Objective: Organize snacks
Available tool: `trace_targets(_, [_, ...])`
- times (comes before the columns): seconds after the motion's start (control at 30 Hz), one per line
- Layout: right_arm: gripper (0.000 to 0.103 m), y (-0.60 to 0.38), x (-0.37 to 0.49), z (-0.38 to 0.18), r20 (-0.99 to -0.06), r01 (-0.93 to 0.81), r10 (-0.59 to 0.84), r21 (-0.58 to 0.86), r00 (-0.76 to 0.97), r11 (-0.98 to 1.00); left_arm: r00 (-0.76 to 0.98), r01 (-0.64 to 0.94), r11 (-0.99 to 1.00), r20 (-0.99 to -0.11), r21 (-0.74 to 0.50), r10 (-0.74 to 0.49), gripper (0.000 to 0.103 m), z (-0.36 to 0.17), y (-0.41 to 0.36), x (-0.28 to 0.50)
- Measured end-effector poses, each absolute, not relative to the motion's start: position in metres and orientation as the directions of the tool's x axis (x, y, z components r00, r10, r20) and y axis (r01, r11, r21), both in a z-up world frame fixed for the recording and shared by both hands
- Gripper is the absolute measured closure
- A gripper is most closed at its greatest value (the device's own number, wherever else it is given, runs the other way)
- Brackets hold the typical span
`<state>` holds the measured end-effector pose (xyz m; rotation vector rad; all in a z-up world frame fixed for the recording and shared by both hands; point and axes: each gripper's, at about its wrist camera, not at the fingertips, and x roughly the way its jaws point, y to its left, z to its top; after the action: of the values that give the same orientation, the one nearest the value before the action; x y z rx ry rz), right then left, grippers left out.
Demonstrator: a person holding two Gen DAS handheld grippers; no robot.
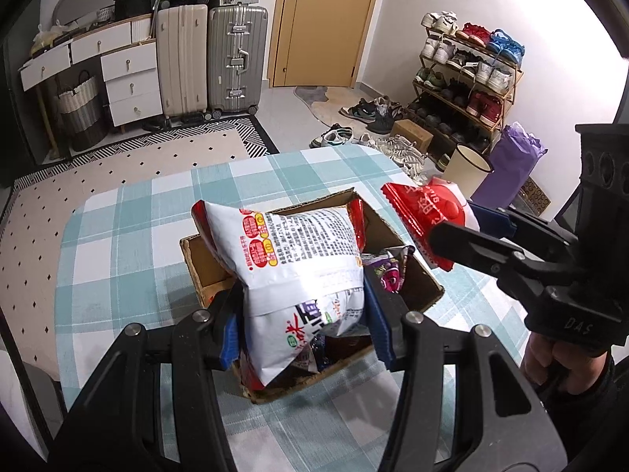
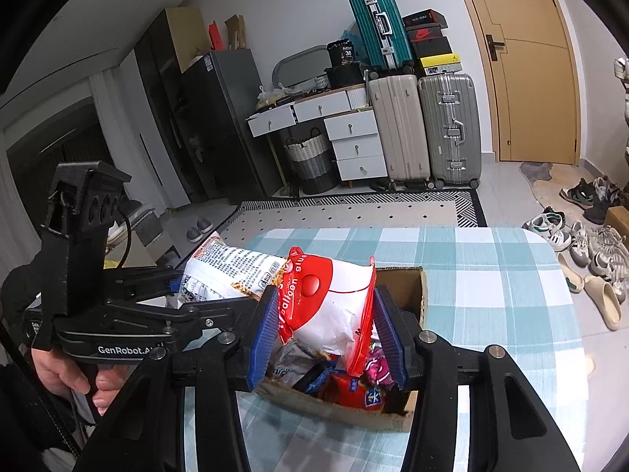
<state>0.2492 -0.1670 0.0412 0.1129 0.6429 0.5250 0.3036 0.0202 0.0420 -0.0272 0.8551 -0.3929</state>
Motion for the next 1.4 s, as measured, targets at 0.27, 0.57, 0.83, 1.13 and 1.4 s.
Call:
trace_targets(0.27, [0.055,-0.161,0.272,0.027,-0.563,-0.429,0.490,0.248,0.665,0.868,0.564,0.327,0.928,-0.752,-0.176,-0.341,0.054,0.021,0.021,0.329])
trace_targets(0.57, [0.048,-0.158,0.294,0.008,-0.588,-0.419,0.476,0.243,0.654,0.875,0.555,0.298,0.941,-0.773,-0.161,-0.308,0.032,0.006,0.018,0.349])
trace_targets(0.83, [0.036,-0.173,0.294,0.007,-0.577,-0.391,0.466,0.259,0.671,0.883,0.600,0.284,0.952,-0.754,-0.111,-0.267,0.024,0.012,0.023,0.342])
trace_targets(1.13, [0.036,-0.181,0.264,0.027,-0.538,-0.387,0.445,0.226,0.716,0.894,0.652,0.249,0.966,-0.725,-0.073,-0.223,0.023,0.031,0.032,0.306])
trace_targets(1.4, [0.030,-0.176,0.221,0.049,-0.482,-0.402,0.425,0.158,0.766,0.902,0.699,0.204,0.978,-0.692,-0.053,-0.183,0.020,0.049,0.039,0.265])
